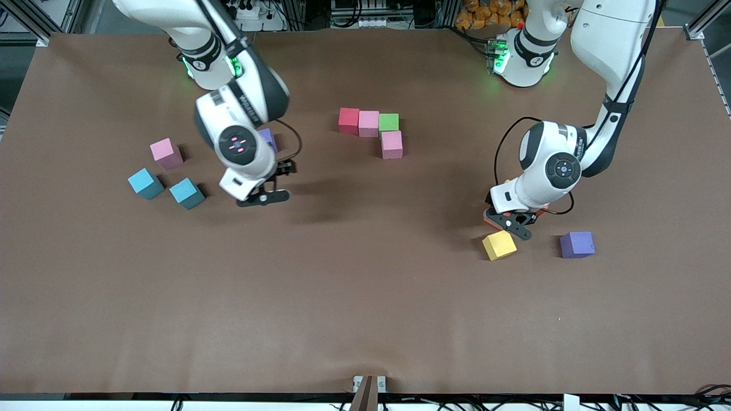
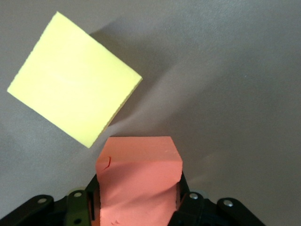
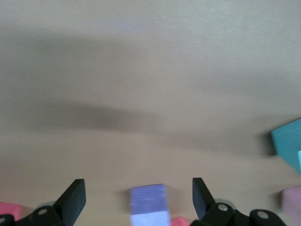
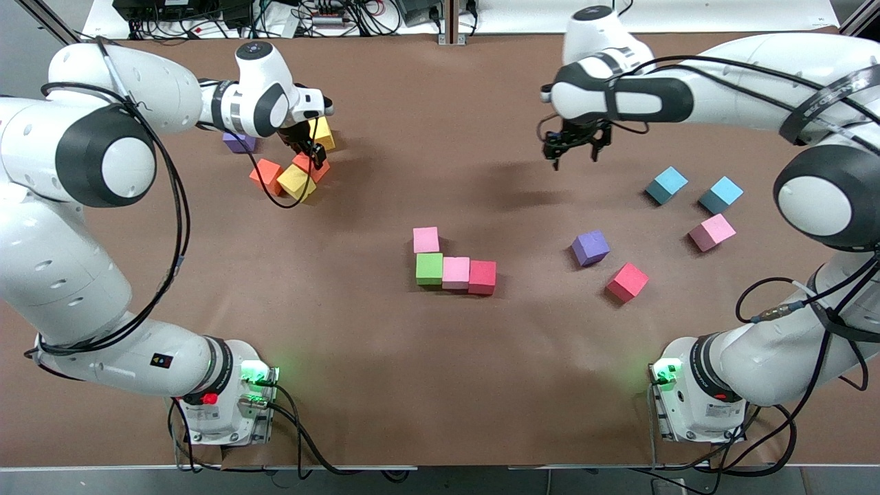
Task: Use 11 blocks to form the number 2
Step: 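Grasp the cyan block with the right gripper while the left gripper lifts orange, then carry the orange block with the left gripper while the right gripper holds cyan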
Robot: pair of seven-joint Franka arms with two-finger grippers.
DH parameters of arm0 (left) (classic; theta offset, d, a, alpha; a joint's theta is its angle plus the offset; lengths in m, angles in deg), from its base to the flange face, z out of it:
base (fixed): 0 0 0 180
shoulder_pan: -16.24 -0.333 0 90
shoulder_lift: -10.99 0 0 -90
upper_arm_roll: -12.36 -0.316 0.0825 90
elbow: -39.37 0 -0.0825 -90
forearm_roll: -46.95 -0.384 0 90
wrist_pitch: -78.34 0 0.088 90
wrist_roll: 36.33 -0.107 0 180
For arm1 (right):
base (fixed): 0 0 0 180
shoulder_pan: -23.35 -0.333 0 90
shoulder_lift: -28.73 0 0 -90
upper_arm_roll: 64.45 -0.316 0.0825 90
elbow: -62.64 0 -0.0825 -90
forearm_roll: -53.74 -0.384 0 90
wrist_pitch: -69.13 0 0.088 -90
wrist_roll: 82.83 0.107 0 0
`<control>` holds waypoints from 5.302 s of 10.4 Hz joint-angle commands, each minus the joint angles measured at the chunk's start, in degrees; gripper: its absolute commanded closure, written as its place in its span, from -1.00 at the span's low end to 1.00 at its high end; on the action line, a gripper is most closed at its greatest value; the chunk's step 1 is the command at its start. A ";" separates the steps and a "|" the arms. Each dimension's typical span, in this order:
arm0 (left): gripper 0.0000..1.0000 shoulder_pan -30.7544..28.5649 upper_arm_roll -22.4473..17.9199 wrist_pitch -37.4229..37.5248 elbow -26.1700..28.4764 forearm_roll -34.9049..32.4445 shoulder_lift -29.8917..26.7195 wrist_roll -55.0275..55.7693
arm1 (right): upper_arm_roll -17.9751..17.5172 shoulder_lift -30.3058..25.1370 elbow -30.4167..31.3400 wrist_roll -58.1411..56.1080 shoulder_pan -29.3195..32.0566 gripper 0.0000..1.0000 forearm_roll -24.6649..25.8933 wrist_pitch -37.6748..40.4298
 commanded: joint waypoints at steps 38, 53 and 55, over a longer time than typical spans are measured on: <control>0.08 22.83 10.64 -0.52 -6.62 0.96 4.88 65.36 | 9.98 1.53 10.38 -62.14 9.18 0.68 2.79 -19.13; -0.87 22.75 11.34 -0.52 -6.53 0.96 5.67 66.77 | 10.33 1.62 1.93 -65.18 -7.46 0.67 1.80 -5.68; -1.00 22.75 11.43 -0.52 -6.62 0.87 5.59 66.77 | 10.24 1.62 1.40 -62.91 -8.68 0.66 1.80 -5.51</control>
